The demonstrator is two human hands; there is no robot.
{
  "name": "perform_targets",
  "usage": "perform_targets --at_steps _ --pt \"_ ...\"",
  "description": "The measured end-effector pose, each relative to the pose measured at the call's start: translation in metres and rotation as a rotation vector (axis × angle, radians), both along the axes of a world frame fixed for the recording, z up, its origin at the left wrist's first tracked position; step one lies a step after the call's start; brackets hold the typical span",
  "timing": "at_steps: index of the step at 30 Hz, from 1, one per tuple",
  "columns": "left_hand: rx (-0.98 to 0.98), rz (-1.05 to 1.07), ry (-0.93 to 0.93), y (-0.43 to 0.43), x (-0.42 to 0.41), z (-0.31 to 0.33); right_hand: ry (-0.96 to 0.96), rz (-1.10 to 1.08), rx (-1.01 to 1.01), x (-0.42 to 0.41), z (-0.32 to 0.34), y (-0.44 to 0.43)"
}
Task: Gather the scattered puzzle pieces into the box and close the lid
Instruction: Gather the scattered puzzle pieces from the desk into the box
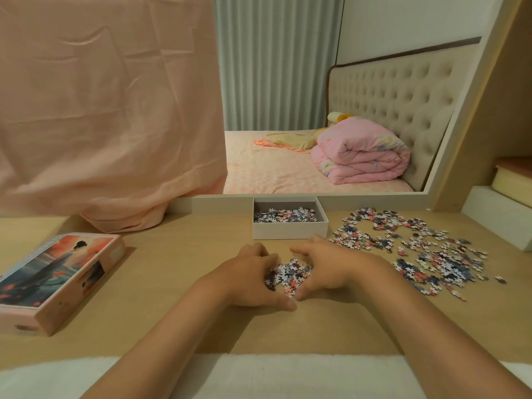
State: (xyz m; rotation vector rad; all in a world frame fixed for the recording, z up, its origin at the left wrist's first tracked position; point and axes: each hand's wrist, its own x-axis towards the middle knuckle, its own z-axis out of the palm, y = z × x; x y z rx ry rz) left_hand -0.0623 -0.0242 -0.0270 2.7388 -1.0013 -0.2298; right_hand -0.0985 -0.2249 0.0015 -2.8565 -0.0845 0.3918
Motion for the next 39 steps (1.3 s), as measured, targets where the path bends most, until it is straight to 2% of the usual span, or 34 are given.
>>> perform_targets --at_steps 2,8,17,24,27,30,32,35,39 --pt "-0.051 -0.013 -0.024 -0.006 0.001 -0.003 0.03 0.025 -0.03 0.005 0.001 0.001" --pt "-0.18 -0.003 -0.01 -0.008 0.012 -0.005 -0.018 0.034 0.099 0.016 0.002 0.01" --pt "-0.319 0.058 -0.001 -0.007 0.018 -0.002 -0.118 -0.032 0.196 0.022 -0.007 0.017" --pt "-0.41 0.141 -0.022 -0.009 0.021 -0.009 -0.173 -0.118 0.372 0.022 -0.013 0.016" --pt "-0.49 0.195 0.055 -0.01 0.023 -0.012 -0.164 -0.169 0.468 0.021 -0.017 0.015" --pt "-0.644 0.23 0.191 -0.011 0.025 -0.01 -0.129 -0.309 0.787 0.018 -0.019 0.015" --pt "-0.793 0.252 0.303 -0.012 0.027 -0.003 -0.153 -0.348 0.913 0.02 -0.015 0.014" --pt "-0.917 0.272 0.385 -0.018 0.037 0.016 -0.212 -0.321 0.875 0.032 0.004 0.009" --pt "-0.934 0.244 0.373 -0.031 0.064 0.047 -0.292 -0.345 0.891 0.058 0.03 0.0"
